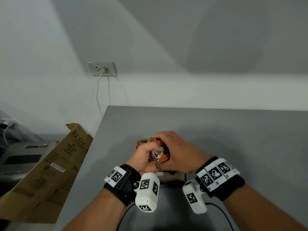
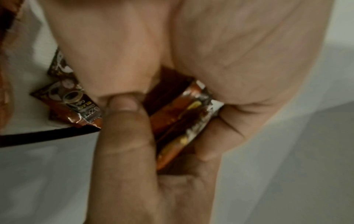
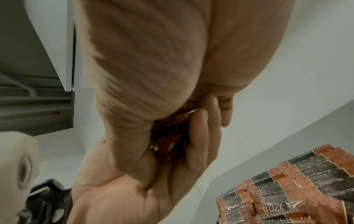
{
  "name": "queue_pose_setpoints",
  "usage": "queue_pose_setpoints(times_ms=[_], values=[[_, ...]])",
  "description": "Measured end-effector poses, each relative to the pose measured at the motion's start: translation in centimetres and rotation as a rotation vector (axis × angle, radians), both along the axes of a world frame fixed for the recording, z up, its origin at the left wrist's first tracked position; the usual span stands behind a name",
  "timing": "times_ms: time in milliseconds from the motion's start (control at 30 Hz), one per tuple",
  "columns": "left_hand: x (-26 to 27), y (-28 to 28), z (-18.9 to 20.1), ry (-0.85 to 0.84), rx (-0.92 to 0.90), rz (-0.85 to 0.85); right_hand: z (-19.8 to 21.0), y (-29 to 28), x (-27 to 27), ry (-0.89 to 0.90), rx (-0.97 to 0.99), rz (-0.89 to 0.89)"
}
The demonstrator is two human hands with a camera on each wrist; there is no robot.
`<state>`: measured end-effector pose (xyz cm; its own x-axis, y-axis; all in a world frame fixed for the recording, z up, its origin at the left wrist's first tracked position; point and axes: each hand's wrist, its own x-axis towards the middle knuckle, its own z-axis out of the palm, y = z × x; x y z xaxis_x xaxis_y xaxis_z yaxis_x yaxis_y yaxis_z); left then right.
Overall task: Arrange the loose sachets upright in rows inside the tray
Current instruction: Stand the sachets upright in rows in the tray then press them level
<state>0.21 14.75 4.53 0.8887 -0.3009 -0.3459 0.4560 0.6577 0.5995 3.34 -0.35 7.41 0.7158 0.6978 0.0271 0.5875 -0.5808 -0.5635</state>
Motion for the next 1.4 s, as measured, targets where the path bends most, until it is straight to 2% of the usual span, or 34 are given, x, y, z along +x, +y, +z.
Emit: queue_pose_setpoints(times_ms=[133,200,267,433,500,633,733,767,833,900,1000,1100,1167,1233,1300,1400], values=[[0.1,-0.1,0.4,0.017,0.078,0.018,-0.4,0.2,0.1,0.000,-0.012,-0.014],[0.2,0.0,0.5,0.016,0.138,0.053,-0.6,0.0,0.2,0.058,0.048,-0.024],[0.3,0.2,0.6,-0.028,0.145,0.095,-0.7,-0.4,0.2,0.208,0.189,-0.105],[0.5,0.3,0.2,-0.079,0.109,0.198,-1.4,-0.6,0.2,0.448,0.551,-0.475],[0.4,0.0,0.1,-0.076,0.091,0.221,-1.8,-0.3,0.2,0.498,0.659,-0.529],[0.4,-0.2,-0.3,-0.017,0.033,0.232,-1.7,-0.5,1.0,0.479,0.759,-0.672],[0.7,-0.2,-0.4,-0.013,0.093,0.310,-0.7,-0.7,1.1,0.740,0.940,-0.671],[0.7,-0.2,-0.3,-0.018,0.117,0.332,-0.4,-0.7,0.9,0.795,0.931,-0.643],[0.8,-0.3,-0.1,-0.031,0.152,0.348,-0.4,-0.5,0.4,0.687,0.734,-0.576],[0.7,-0.4,0.0,-0.050,0.157,0.318,-0.4,-0.3,0.0,0.575,0.652,-0.553],[0.5,-0.2,0.2,-0.046,0.070,0.271,-0.4,-0.4,0.3,0.624,0.744,-0.611],[0.4,-0.1,0.2,-0.068,-0.019,0.246,-0.1,-0.5,0.7,0.789,0.914,-0.682],[0.3,-0.1,0.0,-0.071,-0.016,0.249,-0.2,-0.8,1.2,0.870,1.081,-0.759],[0.3,-0.1,-0.3,-0.059,0.015,0.267,0.0,-1.3,1.6,0.882,1.156,-0.809],[0.4,-0.2,-0.5,-0.047,0.067,0.282,0.2,-1.4,1.4,0.883,1.113,-0.791],[0.4,-0.4,-0.5,-0.060,0.195,0.280,-0.2,-0.7,0.8,0.771,0.873,-0.692]])
